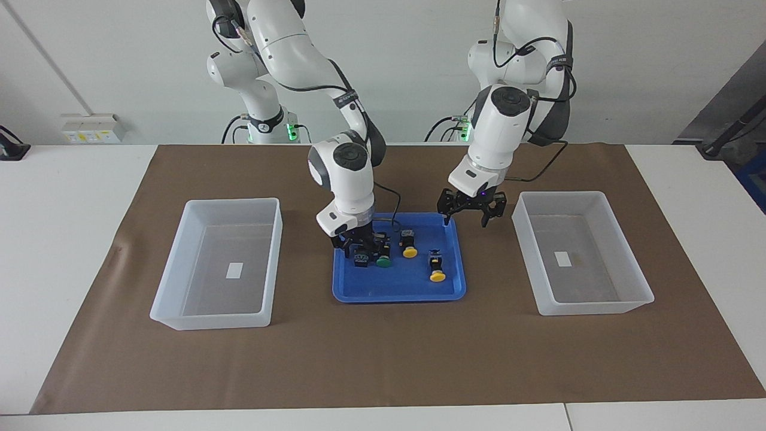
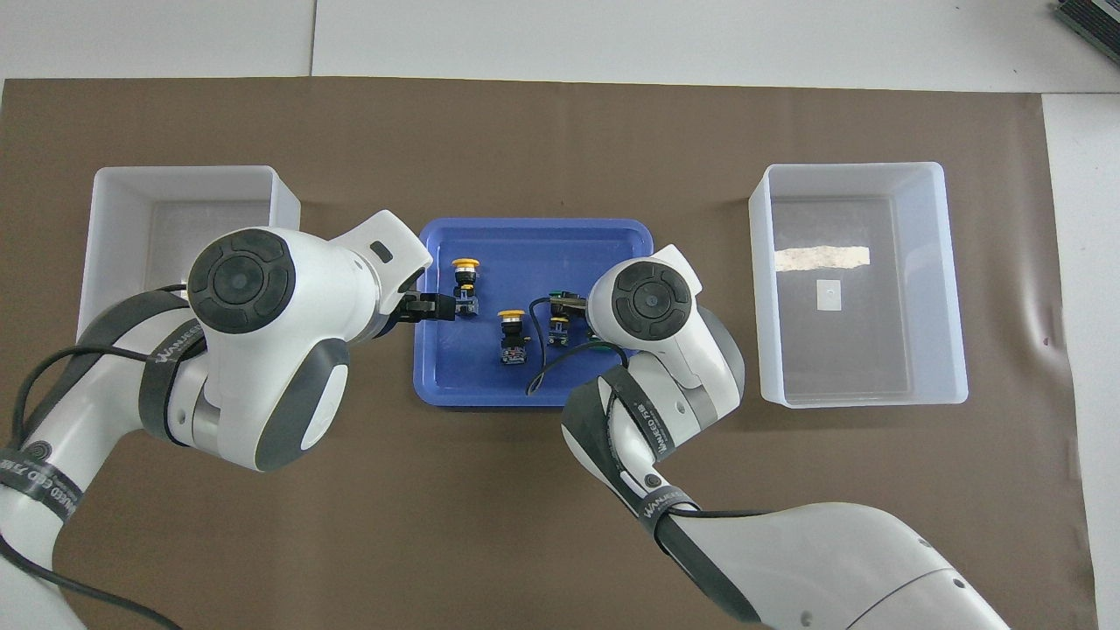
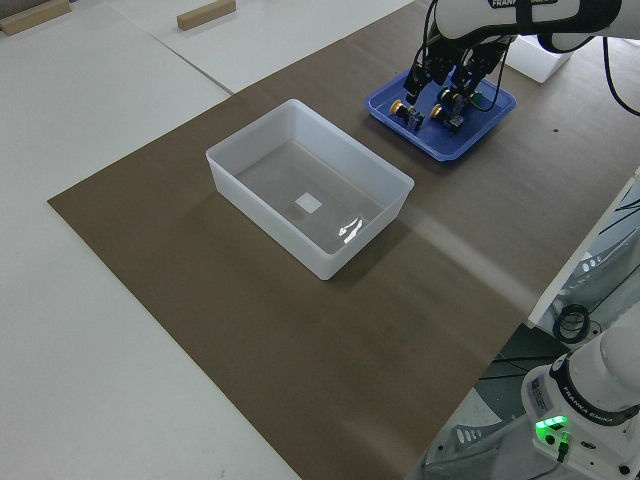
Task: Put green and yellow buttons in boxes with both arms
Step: 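Carry the green button with the right gripper while the left gripper carries yellow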
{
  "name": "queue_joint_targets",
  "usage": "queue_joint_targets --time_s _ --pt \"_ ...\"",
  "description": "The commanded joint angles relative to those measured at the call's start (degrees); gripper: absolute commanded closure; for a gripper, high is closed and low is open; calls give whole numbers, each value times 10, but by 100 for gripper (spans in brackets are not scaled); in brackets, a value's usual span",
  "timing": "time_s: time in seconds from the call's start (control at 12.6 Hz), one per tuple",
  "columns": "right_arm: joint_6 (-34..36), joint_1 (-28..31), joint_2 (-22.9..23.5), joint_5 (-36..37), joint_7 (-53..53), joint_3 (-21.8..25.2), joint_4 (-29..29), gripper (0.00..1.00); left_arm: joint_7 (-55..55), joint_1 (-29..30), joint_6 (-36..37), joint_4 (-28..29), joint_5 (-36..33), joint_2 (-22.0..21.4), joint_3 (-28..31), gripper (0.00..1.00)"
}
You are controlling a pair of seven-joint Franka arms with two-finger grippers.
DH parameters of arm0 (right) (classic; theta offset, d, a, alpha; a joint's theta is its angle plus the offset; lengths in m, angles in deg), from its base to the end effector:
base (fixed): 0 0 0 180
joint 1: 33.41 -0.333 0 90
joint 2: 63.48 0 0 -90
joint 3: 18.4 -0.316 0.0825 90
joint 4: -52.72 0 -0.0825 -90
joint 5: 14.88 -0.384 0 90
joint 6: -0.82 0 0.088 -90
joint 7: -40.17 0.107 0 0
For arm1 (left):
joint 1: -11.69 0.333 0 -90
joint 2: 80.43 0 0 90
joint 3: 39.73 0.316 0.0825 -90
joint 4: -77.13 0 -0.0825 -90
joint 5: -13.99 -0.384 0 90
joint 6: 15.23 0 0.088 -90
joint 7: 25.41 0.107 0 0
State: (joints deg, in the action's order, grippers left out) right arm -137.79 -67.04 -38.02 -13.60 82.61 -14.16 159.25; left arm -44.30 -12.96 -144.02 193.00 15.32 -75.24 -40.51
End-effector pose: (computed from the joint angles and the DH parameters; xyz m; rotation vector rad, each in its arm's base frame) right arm 0.5654 0.3222 0.2918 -3.0896 0.3144 -0.1896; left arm 0.5271 -0.2512 0.4186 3.0628 -0.1543 0.1801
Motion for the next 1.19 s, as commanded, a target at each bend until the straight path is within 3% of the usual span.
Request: queue_joint_targets --time_s 0.0,0.16,0.4,0.56,0.63,0.79,0.87,0.95,1.03,1.11 --pt "-8 1 -7 14 28 -2 5 100 -54 -27 -58 6 -8 46 10 0" --pt "21 11 -22 13 34 -2 -10 100 -75 -33 -77 -6 -8 71 10 0" --pt "151 51 -80 4 6 -3 -74 100 -133 -50 -117 -38 -8 137 11 0" --pt "204 90 -109 5 -52 -3 -99 100 -132 -50 -119 -38 -8 139 10 0" --pt "209 113 -123 5 -94 -2 -100 100 -133 -50 -127 -38 -9 146 10 6" --pt "209 172 -130 4 -213 -3 -99 100 -134 -50 -139 -37 -8 154 10 35" --pt "198 201 -129 4 -271 -2 -92 100 -135 -49 -142 -34 -7 154 9 62" --pt "180 227 -126 4 -320 -2 -83 100 -135 -48 -141 -32 -7 154 9 81" --pt "146 246 -124 4 -362 -2 -61 100 -134 -49 -137 -32 -8 154 10 94" --pt "109 265 -121 4 -397 -2 -35 100 -134 -49 -133 -34 -8 154 10 100"
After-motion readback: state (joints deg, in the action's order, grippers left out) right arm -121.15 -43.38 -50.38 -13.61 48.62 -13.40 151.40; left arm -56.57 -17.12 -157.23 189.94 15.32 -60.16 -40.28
